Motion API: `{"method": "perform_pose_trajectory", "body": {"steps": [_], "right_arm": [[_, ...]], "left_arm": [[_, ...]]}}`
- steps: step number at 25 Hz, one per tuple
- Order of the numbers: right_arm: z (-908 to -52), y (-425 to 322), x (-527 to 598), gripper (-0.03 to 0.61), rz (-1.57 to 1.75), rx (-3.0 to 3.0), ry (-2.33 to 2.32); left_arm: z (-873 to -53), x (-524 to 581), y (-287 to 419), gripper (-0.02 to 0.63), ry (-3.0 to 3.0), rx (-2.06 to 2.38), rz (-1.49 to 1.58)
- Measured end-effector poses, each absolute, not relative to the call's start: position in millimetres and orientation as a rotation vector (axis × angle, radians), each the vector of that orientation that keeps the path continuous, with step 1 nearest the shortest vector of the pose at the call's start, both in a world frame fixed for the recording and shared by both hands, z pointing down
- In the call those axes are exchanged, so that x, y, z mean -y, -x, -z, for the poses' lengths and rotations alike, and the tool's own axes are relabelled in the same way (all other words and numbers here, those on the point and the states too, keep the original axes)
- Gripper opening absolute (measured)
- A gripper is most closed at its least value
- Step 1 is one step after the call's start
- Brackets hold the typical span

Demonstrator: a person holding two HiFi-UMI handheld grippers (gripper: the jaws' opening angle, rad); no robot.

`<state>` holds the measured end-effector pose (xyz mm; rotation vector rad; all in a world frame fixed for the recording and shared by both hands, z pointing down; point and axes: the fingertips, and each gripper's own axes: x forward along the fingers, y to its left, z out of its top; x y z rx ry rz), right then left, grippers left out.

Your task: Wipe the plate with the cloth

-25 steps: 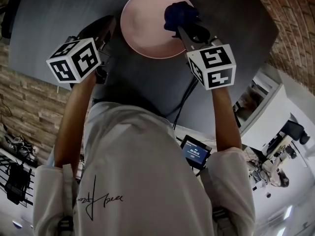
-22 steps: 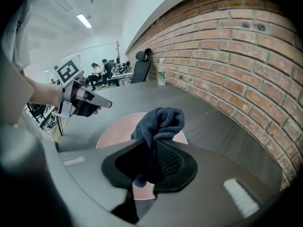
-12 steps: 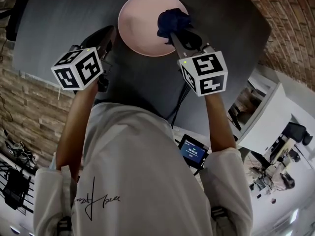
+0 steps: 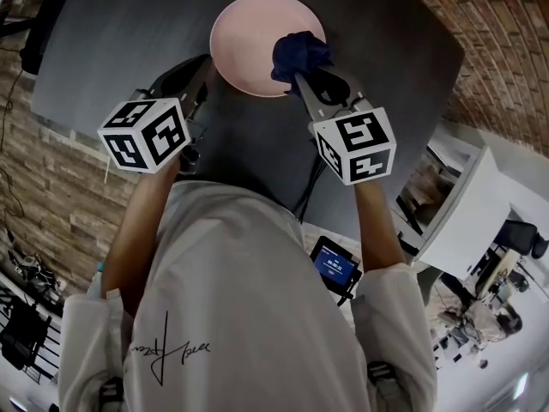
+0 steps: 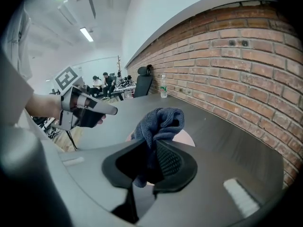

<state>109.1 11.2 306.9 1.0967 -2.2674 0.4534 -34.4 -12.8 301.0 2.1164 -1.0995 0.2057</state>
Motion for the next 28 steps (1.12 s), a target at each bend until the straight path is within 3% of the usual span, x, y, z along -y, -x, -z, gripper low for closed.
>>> {"method": "perform_pose_trajectory", "body": {"steps": [28], "right_arm": [[-264, -89, -97, 0.06, -0.495, 2.44, -1.075]], "left_arm": [[-257, -69, 24, 0.011, -2.255, 1.062, -0.156]]}}
